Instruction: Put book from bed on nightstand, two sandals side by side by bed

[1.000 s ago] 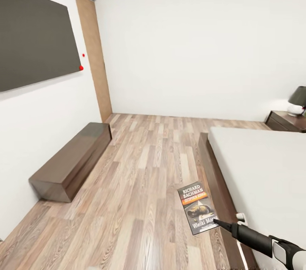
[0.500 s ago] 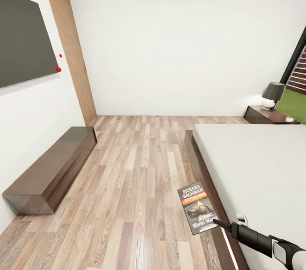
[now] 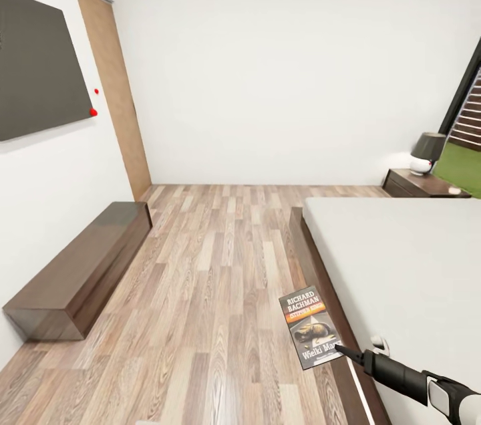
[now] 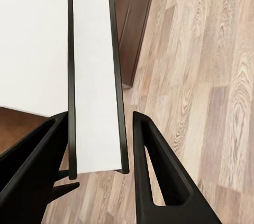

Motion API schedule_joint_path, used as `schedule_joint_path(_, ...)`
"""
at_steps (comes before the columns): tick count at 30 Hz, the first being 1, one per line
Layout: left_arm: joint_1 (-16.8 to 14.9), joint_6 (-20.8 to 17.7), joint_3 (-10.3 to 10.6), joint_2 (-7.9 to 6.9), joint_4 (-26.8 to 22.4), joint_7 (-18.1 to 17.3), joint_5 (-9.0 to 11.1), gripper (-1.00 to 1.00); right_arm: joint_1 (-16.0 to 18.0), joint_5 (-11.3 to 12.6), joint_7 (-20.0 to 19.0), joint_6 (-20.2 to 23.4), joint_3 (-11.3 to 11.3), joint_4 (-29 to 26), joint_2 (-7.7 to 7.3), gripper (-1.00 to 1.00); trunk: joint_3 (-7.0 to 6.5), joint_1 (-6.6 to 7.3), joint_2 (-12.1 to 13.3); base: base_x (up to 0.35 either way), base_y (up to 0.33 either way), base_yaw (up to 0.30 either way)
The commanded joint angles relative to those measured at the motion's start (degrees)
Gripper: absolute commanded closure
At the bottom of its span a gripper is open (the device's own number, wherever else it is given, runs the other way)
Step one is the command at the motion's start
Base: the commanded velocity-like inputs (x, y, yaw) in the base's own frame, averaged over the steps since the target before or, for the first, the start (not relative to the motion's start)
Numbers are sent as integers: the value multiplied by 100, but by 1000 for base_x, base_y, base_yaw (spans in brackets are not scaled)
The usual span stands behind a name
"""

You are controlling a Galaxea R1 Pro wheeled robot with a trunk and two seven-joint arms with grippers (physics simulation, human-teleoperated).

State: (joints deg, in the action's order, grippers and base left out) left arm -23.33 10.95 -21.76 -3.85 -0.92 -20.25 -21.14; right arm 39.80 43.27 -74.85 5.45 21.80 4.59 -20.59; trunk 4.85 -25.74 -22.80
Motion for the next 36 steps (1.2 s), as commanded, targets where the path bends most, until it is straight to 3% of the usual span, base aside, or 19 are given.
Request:
schedule_joint_path(1, -5, 21, -48, -2, 5, -14, -57, -100, 10, 59, -30, 59, 43, 16, 2, 100, 3, -4, -12, 0, 0, 0)
schedule_joint_path(36, -5, 21, -48, -2, 5, -14, -57, -100, 10, 57, -30, 54, 43, 16, 2, 100, -320, -4, -12, 0, 0, 0)
